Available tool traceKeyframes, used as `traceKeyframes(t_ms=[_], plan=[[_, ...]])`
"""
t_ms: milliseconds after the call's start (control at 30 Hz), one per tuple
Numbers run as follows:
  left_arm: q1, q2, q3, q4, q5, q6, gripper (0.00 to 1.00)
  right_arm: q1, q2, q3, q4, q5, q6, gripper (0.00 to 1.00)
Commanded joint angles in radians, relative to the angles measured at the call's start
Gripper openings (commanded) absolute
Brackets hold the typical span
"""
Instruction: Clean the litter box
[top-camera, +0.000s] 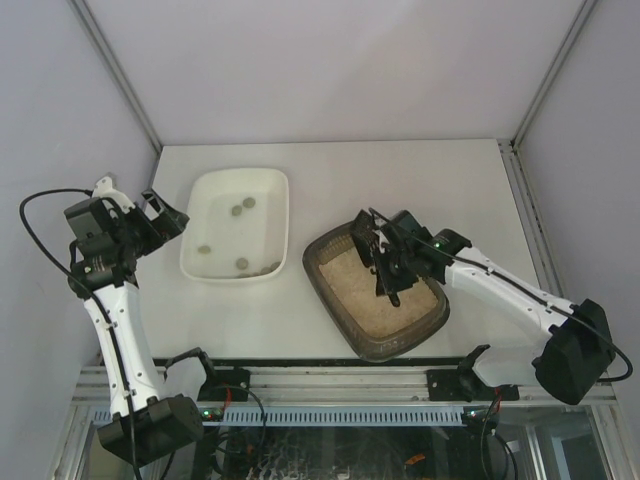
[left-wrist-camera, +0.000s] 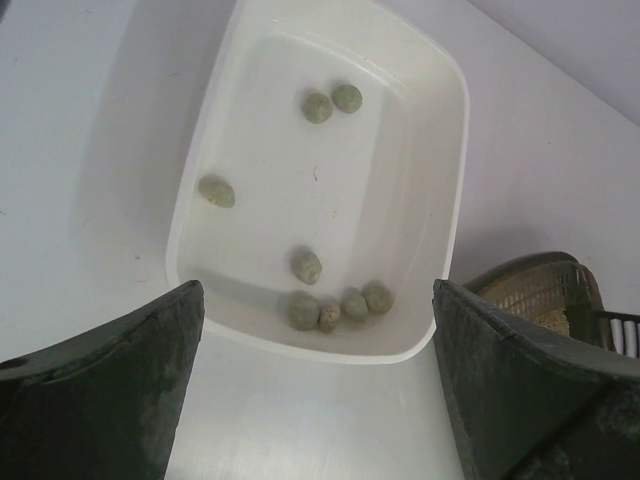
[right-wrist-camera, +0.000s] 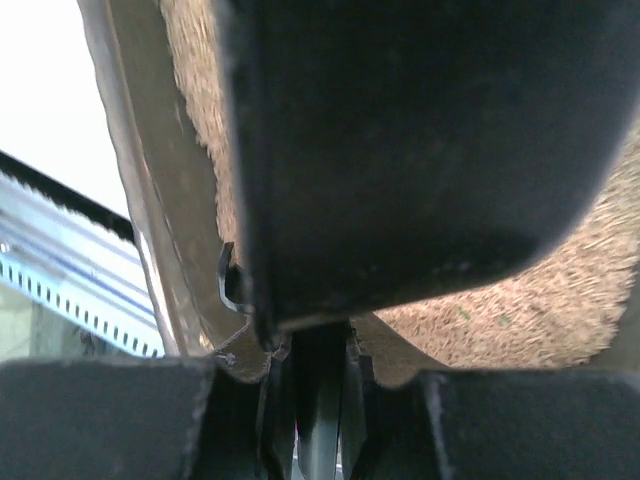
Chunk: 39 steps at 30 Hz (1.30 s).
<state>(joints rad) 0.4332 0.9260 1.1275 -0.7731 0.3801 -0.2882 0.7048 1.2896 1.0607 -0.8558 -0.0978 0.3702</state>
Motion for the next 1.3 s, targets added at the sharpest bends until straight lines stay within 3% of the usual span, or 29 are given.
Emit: traceKeyframes(t_ms=[0, 167, 567, 667, 733, 867, 900, 1100, 1133, 1267], plan=[[0.007, -0.001, -0.021, 0.038, 0.049, -0.023, 1.0, -0.029, -0.051, -0.075, 0.08, -0.19, 0.001, 0.0], [0.007, -0.006, -0.021, 0.038, 0.052, -0.023, 1.0, -0.039, -0.059, -0.152, 0.108, -0.263, 0.012, 0.0], [0.007, -0.006, -0.033, 0.041, 0.06, -0.017, 1.0, -0.036, 0.005, -0.215, 0.135, -0.278, 0.045, 0.02], [0.007, -0.001, -0.035, 0.044, 0.06, -0.017, 1.0, -0.033, 0.002, -0.214, 0.124, -0.22, 0.057, 0.17], [0.006, 0.0, -0.034, 0.044, 0.063, -0.019, 1.0, -0.031, -0.002, -0.215, 0.114, -0.179, 0.06, 0.44], [0.006, -0.001, -0.034, 0.043, 0.064, -0.016, 1.0, -0.028, -0.007, -0.204, 0.103, -0.116, 0.068, 0.53], [0.006, -0.001, -0.034, 0.044, 0.067, -0.015, 1.0, -0.028, -0.007, -0.201, 0.101, -0.107, 0.069, 0.76], [0.007, 0.0, -0.038, 0.043, 0.09, -0.015, 1.0, 0.046, -0.032, -0.127, 0.014, 0.122, 0.107, 0.81], [0.007, -0.001, -0.039, 0.044, 0.091, -0.015, 1.0, 0.072, -0.041, -0.099, -0.007, 0.177, 0.112, 0.97], [0.007, 0.003, -0.043, 0.049, 0.094, -0.014, 1.0, 0.153, -0.089, 0.006, -0.059, 0.324, 0.155, 1.0]])
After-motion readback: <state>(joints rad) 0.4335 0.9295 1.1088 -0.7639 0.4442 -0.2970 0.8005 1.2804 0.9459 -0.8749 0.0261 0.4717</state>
